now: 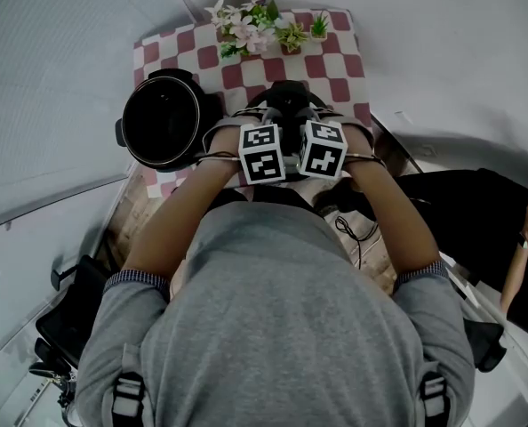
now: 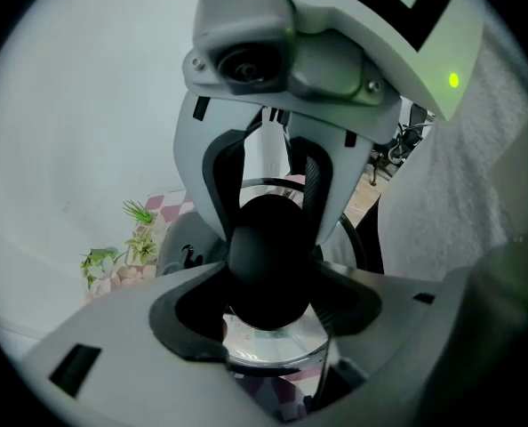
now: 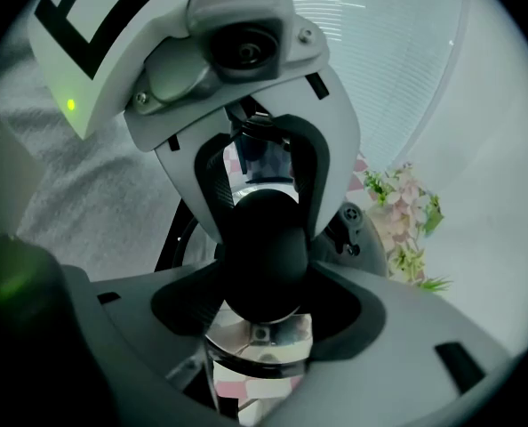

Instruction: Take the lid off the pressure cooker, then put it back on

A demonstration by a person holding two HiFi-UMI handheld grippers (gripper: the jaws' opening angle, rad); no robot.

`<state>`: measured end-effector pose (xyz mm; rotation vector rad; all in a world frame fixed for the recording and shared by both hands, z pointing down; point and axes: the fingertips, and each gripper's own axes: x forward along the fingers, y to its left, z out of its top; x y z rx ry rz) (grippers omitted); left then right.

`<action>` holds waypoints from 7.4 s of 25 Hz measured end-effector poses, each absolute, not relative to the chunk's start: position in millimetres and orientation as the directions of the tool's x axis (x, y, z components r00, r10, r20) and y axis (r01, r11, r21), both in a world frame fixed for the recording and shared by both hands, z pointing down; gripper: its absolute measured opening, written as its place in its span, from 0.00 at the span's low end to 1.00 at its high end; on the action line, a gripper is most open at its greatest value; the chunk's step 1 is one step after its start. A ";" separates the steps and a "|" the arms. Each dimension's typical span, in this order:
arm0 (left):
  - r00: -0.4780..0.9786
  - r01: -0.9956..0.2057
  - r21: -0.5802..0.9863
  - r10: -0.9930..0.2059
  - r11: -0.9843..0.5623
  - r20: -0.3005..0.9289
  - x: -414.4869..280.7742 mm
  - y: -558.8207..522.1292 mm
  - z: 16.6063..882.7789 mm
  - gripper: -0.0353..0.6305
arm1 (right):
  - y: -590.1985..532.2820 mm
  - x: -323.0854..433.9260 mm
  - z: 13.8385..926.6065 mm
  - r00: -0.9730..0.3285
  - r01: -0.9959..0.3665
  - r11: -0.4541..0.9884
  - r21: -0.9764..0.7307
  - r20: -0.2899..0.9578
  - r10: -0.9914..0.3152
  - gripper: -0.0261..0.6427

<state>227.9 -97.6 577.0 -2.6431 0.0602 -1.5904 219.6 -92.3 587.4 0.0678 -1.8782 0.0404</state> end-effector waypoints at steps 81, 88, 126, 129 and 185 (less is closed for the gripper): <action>0.747 -0.626 0.033 -0.587 -0.779 0.314 144.7 -138.2 458.2 0.53 | -154.5 174.0 483.1 -0.757 -0.468 0.884 0.008 0.512 -0.406 0.53; 0.743 -0.660 0.034 -0.646 -0.751 0.175 114.1 -131.7 420.2 0.51 | -143.4 155.3 447.7 -0.806 -0.500 0.866 0.000 0.364 -0.466 0.53; 0.841 -0.517 0.005 -0.507 -0.856 0.191 160.8 -128.6 426.3 0.54 | -129.2 203.2 441.9 -0.770 -0.563 0.825 0.043 0.335 -0.543 0.61; 0.850 -0.484 0.032 -0.462 -0.874 0.254 173.7 -131.6 442.8 0.54 | -128.0 209.0 458.9 -0.761 -0.550 0.835 0.032 0.394 -0.516 0.60; 0.408 0.030 0.045 0.053 -0.999 0.912 215.9 -87.4 720.4 0.55 | -84.5 219.6 720.9 -0.305 -0.100 0.994 -0.041 0.952 0.008 0.51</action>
